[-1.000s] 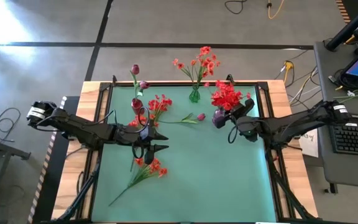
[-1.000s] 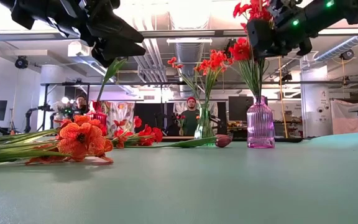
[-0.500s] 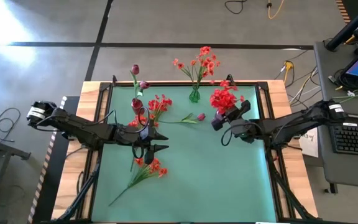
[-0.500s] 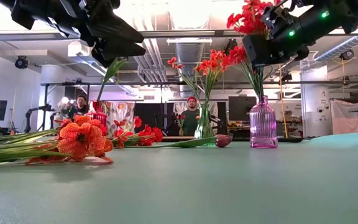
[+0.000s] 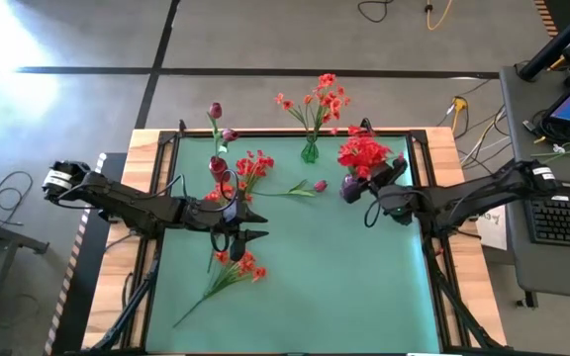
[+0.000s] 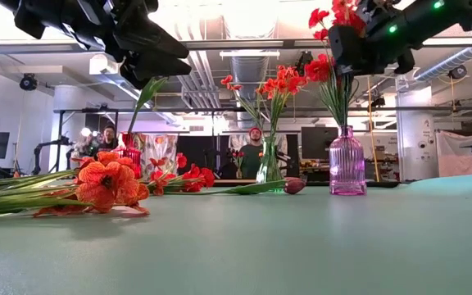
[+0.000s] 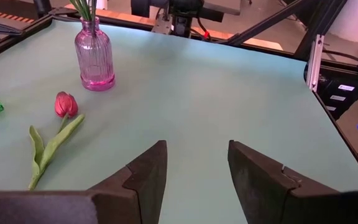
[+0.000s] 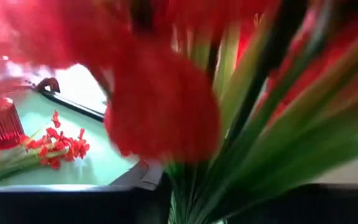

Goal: Sort flowers into vase by color
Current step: Put the bottom red flowers into the violet flower vase

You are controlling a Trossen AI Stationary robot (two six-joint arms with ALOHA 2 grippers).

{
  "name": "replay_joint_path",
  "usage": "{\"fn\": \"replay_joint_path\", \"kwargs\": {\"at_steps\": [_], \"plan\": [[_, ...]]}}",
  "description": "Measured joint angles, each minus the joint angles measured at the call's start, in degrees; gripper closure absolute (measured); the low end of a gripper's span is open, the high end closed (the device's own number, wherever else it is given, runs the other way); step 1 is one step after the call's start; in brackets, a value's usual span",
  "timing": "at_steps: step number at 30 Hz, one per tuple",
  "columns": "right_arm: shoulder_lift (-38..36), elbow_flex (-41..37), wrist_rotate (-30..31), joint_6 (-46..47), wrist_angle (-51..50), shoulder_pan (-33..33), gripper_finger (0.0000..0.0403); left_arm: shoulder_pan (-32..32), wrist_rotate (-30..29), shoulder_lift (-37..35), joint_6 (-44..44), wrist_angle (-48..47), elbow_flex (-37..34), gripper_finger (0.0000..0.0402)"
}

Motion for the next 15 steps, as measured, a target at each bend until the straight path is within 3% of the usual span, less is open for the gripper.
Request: {"fn": "replay_joint_path", "kwargs": {"at_steps": [9, 15], "plan": [[-3.9, 0.0, -0.61, 2.8, -5.47, 0.15, 0.0255, 0.0, 0.0, 0.01, 0.0, -0.38, 0.0, 0.0243], [-3.99, 0.0, -1.55, 3.34, -5.71, 0.15, 0.0284, 0.0, 0.0, -0.01, 0.0, -0.36, 0.0, 0.0243]]}}
